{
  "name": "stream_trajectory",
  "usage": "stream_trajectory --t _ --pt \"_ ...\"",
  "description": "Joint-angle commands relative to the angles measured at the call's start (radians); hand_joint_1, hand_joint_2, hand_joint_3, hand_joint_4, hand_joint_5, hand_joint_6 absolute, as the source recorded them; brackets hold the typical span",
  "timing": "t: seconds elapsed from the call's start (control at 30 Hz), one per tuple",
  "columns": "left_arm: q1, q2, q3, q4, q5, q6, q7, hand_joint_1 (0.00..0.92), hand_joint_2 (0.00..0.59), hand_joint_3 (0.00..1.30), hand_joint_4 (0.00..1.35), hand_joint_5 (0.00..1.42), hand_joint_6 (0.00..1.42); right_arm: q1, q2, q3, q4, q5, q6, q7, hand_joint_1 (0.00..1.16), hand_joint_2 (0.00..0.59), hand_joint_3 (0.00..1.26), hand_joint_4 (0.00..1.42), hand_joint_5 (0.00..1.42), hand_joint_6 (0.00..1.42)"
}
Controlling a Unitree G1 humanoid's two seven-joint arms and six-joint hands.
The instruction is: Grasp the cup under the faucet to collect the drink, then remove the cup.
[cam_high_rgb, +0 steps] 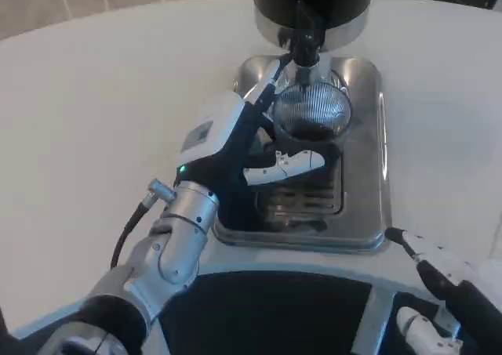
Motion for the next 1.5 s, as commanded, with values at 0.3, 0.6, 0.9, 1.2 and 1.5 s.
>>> stream_trajectory --t 0.3,0.6,0.9,1.2,1.5 --pt "0.023 -0.024 -0.010 -0.007 0.035 0.085 0.057 0.345 0.074 0.47 0.43 0.72 1.00 0.009 0.020 0.009 -0.014 -0.014 0.028 -0.022 0.02 0.586 0.02 0.00 0.00 0.00" --pt "0.045 -0.049 0.026 -0.037 0.011 0.108 0.072 0.346 0.080 0.56 0.53 0.80 1.06 0.024 0.029 0.011 -0.014 -0.013 0.031 -0.035 0.03 0.586 0.03 0.00 0.00 0.00" --pt "0.072 -0.067 0.044 -0.068 0.028 0.118 0.117 0.358 0.089 0.67 0.61 0.90 1.15 0.055 0.034 0.012 -0.014 -0.006 0.028 -0.056 0.04 0.586 0.04 0.00 0.00 0.00" --pt "0.097 -0.061 0.035 -0.109 0.050 0.119 0.167 0.385 0.103 0.75 0.68 0.98 1.19 0.064 0.027 0.004 -0.014 0.007 0.029 -0.065 0.05 0.586 0.04 0.00 0.00 0.00" --pt "0.125 -0.052 0.034 -0.152 0.069 0.122 0.176 0.392 0.107 0.78 0.70 1.01 1.21 0.063 0.021 -0.009 -0.014 0.020 0.032 -0.073 0.06 0.586 0.04 0.00 0.00 0.00"
